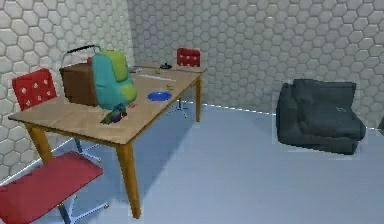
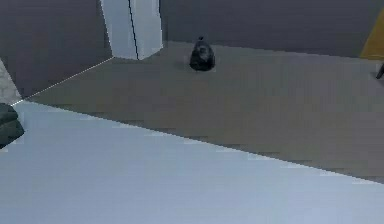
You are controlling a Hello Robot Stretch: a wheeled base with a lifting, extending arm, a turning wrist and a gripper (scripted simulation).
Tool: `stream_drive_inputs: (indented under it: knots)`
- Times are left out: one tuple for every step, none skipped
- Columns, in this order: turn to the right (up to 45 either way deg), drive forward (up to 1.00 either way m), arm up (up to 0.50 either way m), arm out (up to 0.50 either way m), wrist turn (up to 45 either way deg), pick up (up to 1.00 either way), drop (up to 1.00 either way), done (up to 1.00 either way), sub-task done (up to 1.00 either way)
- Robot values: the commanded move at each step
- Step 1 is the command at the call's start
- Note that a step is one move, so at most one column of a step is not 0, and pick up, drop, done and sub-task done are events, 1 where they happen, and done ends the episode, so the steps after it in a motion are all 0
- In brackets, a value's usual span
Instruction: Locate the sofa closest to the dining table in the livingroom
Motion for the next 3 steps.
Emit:
stream_drive_inputs:
  knots:
    - [0.0,0.35,0.0,0.0,0.0,0.0,0.0,0.0,0.0]
    - [-45.0,0.0,0.0,0.0,0.0,0.0,0.0,0.0,0.0]
    - [-45.0,0.0,0.0,0.0,0.0,0.0,0.0,0.0,0.0]
